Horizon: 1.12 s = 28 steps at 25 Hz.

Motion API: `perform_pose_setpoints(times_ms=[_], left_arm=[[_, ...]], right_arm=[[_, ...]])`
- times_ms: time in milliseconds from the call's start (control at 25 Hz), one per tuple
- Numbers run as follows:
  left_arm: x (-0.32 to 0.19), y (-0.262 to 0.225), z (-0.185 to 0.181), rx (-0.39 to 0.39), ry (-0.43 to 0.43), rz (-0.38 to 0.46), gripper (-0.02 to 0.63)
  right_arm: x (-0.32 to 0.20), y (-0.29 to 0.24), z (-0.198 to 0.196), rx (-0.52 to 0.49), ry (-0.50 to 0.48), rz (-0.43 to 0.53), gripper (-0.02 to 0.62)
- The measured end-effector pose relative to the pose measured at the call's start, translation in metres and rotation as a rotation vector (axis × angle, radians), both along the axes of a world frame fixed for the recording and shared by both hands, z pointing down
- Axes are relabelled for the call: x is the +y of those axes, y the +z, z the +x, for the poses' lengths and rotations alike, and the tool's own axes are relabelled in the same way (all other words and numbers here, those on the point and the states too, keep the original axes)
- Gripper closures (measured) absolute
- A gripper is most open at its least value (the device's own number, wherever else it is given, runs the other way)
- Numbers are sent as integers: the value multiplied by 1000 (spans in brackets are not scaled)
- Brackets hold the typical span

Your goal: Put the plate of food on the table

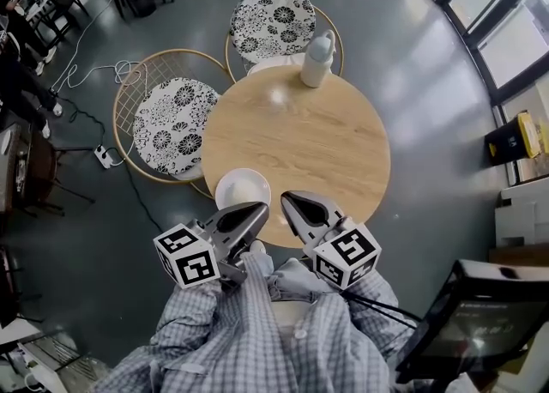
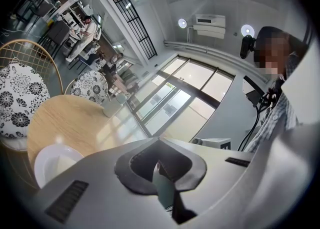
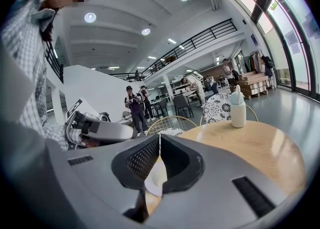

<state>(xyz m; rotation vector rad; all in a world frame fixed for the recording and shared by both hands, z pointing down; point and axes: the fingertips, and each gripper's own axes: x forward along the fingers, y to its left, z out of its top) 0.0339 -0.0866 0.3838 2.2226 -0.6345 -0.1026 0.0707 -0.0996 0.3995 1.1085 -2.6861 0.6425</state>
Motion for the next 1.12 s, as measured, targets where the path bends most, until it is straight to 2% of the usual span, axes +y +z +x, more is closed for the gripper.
perform_pose_setpoints(times_ms=[1120], left_arm=[[4, 5, 2, -9, 10, 5, 600]], right_arm=[[3, 2, 0, -3, -8, -1, 581]])
